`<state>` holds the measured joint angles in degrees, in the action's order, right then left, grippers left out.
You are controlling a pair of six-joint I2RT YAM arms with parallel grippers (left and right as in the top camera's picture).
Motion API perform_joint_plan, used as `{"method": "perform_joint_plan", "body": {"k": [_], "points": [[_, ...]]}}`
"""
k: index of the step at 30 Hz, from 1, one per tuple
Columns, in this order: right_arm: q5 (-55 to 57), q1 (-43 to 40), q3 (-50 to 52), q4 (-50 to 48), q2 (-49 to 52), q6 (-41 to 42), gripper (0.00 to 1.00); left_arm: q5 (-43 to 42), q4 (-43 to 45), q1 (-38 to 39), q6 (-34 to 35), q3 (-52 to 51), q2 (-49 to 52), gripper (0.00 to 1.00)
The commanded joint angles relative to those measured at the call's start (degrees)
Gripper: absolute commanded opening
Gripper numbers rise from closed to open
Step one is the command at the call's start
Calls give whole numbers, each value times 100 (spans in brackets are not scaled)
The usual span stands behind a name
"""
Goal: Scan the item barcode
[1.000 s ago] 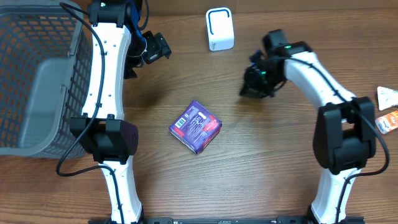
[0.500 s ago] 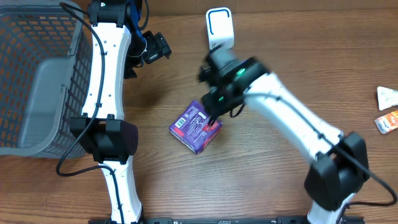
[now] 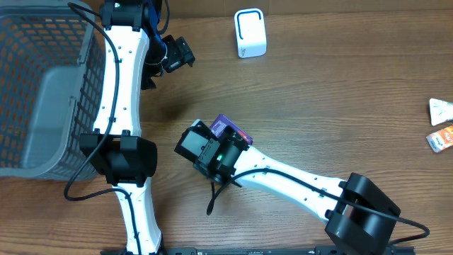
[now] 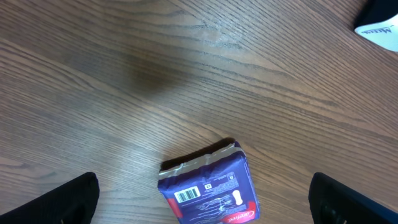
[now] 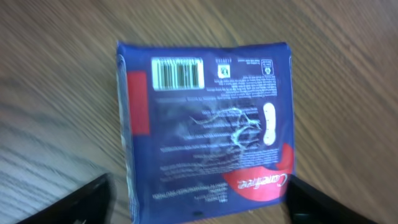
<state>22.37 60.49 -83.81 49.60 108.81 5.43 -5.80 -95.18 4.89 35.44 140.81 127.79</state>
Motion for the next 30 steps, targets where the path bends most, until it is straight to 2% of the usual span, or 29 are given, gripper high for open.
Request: {"method": "perform_joint_plan", "body": {"k": [1, 10, 12, 14, 17, 19, 21, 25, 30], "points": [[85, 236, 184, -219, -24, 55, 76, 2, -15, 17, -74, 4, 46, 100], [356, 431, 376, -326, 667, 35, 74, 2, -15, 17, -74, 4, 46, 100], [407, 420, 378, -323, 831, 35, 70, 2, -15, 17, -74, 4, 46, 100], [608, 372, 378, -302, 927, 59, 57, 2, -15, 17, -74, 4, 46, 100], [610, 258, 262, -219, 927, 345, 18, 2, -13, 17, -74, 4, 46, 100], [608, 192, 83, -52, 927, 564, 7, 2, -15, 17, -74, 2, 46, 100], [577, 66, -232, 232, 896, 857, 4, 2, -15, 17, -74, 2, 46, 100], [-907, -553, -1117, 793, 599, 979, 4, 2, -15, 17, -74, 4, 46, 100], [-4428, -1757, -1580, 925, 269, 938, 4, 2, -15, 17, -74, 4, 46, 100]]}}
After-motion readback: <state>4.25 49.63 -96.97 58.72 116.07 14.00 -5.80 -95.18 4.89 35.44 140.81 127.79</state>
